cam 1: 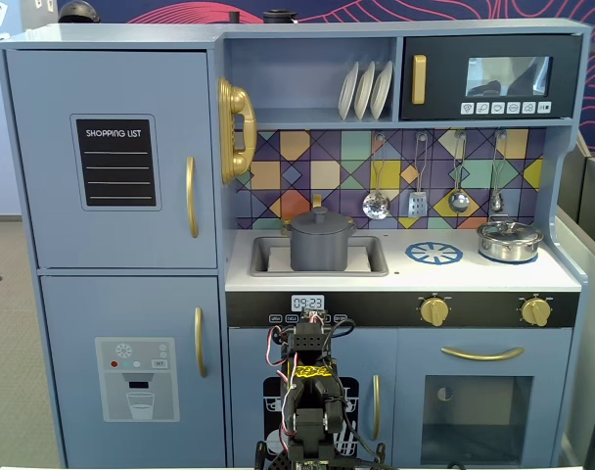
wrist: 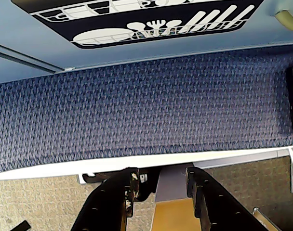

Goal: Take off the lid from the gray recipient and place it on the counter

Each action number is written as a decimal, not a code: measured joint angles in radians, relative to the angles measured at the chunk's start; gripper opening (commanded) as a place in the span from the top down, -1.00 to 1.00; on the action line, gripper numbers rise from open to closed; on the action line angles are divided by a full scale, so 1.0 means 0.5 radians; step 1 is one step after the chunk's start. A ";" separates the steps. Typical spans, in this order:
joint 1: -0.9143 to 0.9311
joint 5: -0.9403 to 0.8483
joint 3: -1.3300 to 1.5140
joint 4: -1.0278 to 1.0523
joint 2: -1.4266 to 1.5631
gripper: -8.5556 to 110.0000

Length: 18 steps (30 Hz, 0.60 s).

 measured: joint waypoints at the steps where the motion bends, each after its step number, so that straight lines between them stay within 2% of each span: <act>1: 0.025 0.000 0.000 0.000 0.000 0.86; 6: 0.190 0.000 0.000 0.000 0.000 0.86; 15: 0.196 -0.009 -0.006 0.000 0.000 0.86; 18: 0.206 0.018 -0.193 0.046 -0.006 0.86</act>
